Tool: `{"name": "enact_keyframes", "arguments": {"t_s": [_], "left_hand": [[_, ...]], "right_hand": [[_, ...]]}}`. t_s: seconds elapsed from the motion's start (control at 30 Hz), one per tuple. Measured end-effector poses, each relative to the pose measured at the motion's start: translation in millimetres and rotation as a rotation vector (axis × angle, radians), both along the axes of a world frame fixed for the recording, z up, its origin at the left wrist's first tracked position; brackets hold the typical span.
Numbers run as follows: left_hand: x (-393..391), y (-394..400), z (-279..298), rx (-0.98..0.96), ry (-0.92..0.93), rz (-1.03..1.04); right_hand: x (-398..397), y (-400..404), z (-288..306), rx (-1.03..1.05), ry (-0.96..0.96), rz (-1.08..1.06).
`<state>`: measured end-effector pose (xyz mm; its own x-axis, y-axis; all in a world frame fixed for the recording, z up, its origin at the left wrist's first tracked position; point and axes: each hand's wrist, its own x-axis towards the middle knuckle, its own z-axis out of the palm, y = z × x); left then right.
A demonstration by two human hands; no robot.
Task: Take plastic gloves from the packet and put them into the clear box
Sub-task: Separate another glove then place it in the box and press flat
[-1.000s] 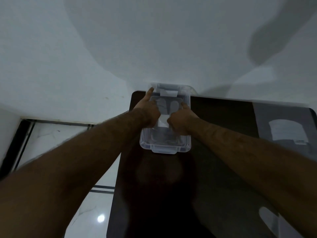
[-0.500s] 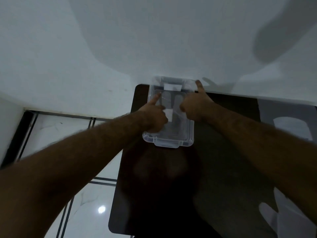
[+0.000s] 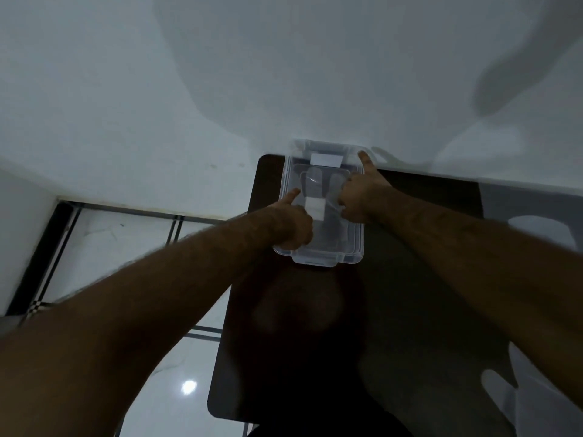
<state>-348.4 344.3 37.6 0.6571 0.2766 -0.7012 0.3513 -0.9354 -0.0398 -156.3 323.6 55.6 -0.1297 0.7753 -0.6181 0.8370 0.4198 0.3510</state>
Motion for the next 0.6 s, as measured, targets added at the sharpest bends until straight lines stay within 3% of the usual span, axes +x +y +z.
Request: {"name": "enact_keyframes", "arguments": {"t_s": [0.17, 0.33, 0.47, 0.6], "left_hand": [[-4.3, -14.4, 25.0, 0.054, -0.253, 0.104], [7.1, -69.7, 56.1, 0.034, -0.514, 0.268], [28.4, -143.4, 69.3, -0.159, -0.607, 0.373], [62.3, -231.3, 51.8, -0.238, -0.640, 0.331]], "right_hand": [[3.8, -26.3, 23.5, 0.180, 0.188, -0.057], [23.4, -109.9, 48.1, 0.407, 0.438, -0.101], [57.6, -204.2, 51.6, 0.442, 0.550, -0.158], [112.1, -315.4, 32.9, 0.366, 0.605, -0.223]]}}
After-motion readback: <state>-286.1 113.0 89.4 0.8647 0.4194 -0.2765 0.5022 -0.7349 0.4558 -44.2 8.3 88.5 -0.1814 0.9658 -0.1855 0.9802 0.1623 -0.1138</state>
